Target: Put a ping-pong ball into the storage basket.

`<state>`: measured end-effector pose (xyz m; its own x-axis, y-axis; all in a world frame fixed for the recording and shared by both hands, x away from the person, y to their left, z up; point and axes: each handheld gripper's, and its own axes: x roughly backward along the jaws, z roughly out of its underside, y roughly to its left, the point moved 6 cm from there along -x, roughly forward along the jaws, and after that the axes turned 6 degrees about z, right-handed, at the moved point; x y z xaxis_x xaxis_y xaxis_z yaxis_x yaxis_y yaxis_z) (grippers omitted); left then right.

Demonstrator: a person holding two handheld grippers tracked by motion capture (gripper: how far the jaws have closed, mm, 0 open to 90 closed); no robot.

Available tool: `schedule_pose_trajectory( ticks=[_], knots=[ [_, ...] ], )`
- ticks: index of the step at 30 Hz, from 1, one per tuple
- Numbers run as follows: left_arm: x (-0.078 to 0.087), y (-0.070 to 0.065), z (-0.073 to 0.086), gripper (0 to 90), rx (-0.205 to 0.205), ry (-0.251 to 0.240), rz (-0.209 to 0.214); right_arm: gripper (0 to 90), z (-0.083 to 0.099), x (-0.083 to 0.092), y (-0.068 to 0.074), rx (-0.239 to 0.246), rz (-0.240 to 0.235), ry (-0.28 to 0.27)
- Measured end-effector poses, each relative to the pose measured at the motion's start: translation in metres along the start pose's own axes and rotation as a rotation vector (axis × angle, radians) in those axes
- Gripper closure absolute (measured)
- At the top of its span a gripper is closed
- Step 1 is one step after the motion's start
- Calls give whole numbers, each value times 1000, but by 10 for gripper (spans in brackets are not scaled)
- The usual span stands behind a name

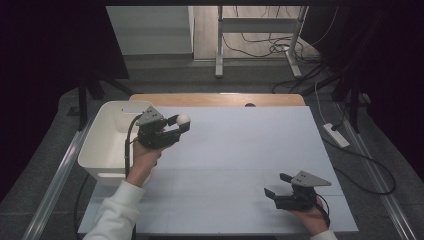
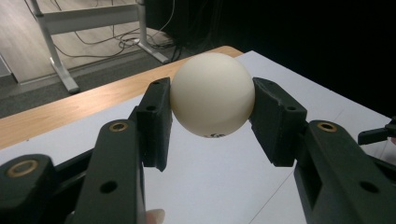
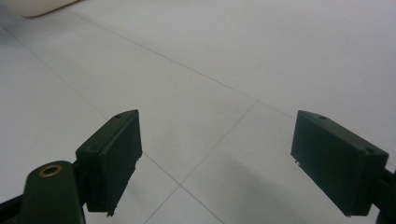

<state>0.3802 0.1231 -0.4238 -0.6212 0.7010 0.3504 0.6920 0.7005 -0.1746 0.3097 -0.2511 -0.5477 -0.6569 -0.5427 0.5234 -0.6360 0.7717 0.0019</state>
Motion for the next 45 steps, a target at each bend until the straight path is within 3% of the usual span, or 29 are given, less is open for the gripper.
schedule_pose_trajectory(
  ticks=[17,45],
  knots=[
    [9,5,-4,511,8,-40,-30,163,0,0,-1,-1,4,-3],
    [15,8,-7,512,5,-45,-47,163,-1,0,0,-4,2,-3]
  ],
)
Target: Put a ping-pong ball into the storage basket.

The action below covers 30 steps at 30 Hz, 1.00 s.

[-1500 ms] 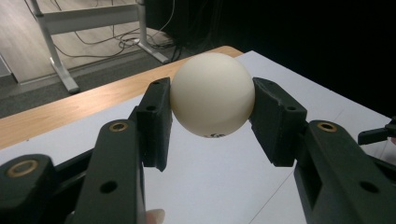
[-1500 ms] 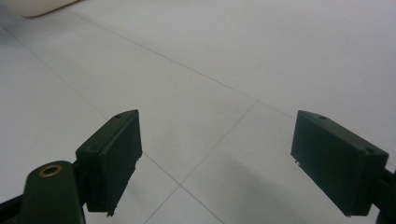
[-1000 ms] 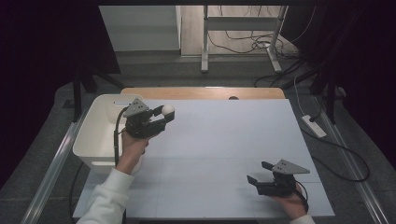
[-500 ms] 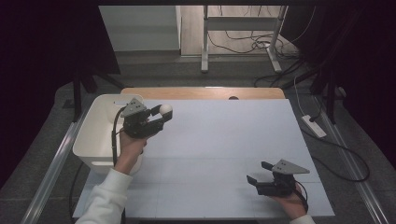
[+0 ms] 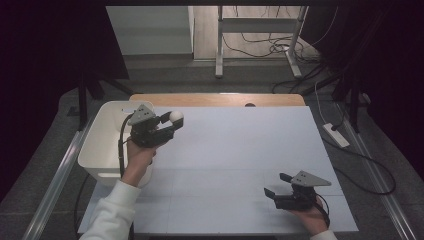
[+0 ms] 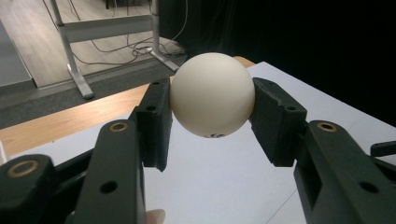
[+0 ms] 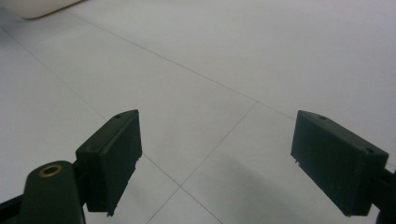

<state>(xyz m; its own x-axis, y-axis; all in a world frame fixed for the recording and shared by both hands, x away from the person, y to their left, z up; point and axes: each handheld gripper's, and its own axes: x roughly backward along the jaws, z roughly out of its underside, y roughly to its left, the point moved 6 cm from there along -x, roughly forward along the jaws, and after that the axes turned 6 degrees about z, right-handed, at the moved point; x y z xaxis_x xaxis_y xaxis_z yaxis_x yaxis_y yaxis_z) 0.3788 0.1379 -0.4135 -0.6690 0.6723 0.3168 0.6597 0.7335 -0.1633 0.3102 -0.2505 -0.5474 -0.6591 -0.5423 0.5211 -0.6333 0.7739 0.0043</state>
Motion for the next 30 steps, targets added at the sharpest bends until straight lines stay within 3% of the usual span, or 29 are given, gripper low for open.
schedule_pose_trajectory(
  ticks=[30],
  knots=[
    [3,3,-3,512,-9,6,-15,163,0,1,-1,-2,1,-2]
  ],
)
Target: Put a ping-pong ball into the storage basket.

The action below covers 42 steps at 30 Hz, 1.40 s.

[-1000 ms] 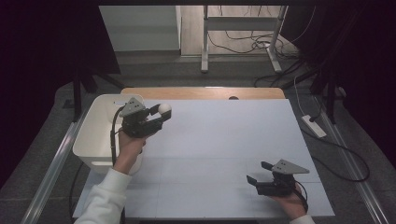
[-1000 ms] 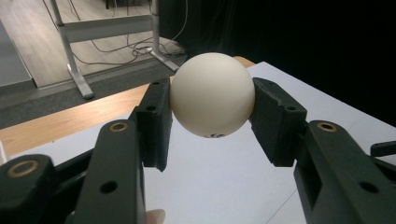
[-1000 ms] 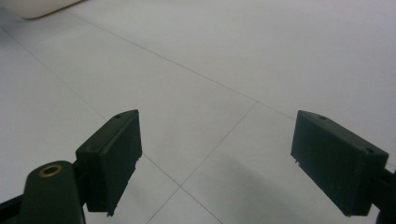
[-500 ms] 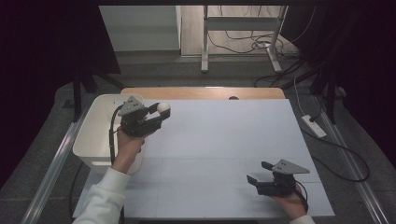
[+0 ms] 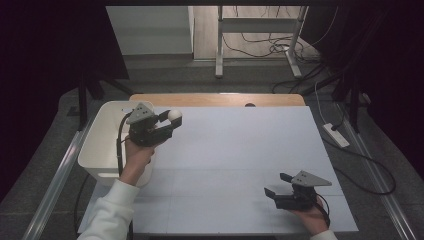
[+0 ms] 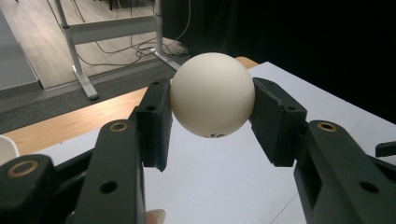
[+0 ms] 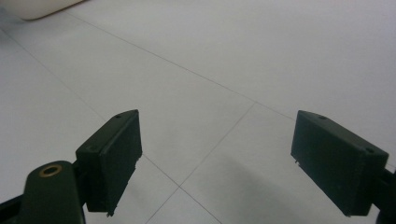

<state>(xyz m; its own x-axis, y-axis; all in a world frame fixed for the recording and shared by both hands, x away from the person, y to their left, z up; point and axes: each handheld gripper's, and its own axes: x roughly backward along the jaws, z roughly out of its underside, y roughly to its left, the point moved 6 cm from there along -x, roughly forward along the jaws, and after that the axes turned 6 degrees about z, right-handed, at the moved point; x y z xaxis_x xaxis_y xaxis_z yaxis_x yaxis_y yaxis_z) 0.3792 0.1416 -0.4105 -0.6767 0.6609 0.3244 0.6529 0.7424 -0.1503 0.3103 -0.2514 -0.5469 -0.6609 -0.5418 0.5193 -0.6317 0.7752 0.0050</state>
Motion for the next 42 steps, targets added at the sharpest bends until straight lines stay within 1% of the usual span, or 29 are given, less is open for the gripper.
schedule_pose_trajectory(
  ticks=[12,24,33,42],
  knots=[
    [1,4,4,512,12,2,-6,163,0,0,0,2,-1,1],
    [5,6,-1,512,3,-4,-21,164,-1,0,-1,-2,6,-4],
    [11,13,-5,512,3,-14,-44,164,-1,0,-1,-1,6,-4],
    [18,20,-6,512,12,-25,-69,164,-1,1,-1,-3,8,-5]
  ],
)
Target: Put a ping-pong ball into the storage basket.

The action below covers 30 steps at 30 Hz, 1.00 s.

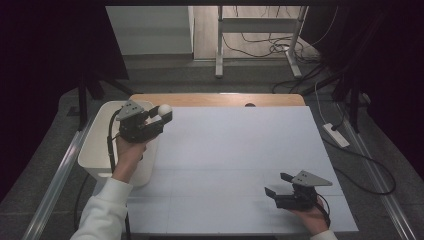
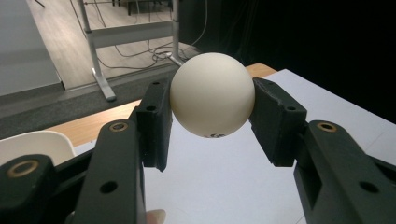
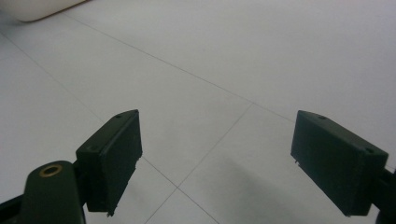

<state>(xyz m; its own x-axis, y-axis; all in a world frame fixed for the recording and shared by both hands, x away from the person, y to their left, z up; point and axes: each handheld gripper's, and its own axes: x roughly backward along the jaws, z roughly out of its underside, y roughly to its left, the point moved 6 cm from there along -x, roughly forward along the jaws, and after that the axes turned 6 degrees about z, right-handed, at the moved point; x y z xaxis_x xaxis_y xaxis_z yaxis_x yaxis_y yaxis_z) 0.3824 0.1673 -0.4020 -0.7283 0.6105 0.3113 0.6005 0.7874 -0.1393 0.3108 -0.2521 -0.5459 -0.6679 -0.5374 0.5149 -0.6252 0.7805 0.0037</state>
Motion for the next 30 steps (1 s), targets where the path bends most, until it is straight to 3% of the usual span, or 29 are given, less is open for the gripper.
schedule_pose_trajectory(
  ticks=[30],
  knots=[
    [28,32,8,512,40,5,-103,164,0,-1,1,2,0,5]
  ],
)
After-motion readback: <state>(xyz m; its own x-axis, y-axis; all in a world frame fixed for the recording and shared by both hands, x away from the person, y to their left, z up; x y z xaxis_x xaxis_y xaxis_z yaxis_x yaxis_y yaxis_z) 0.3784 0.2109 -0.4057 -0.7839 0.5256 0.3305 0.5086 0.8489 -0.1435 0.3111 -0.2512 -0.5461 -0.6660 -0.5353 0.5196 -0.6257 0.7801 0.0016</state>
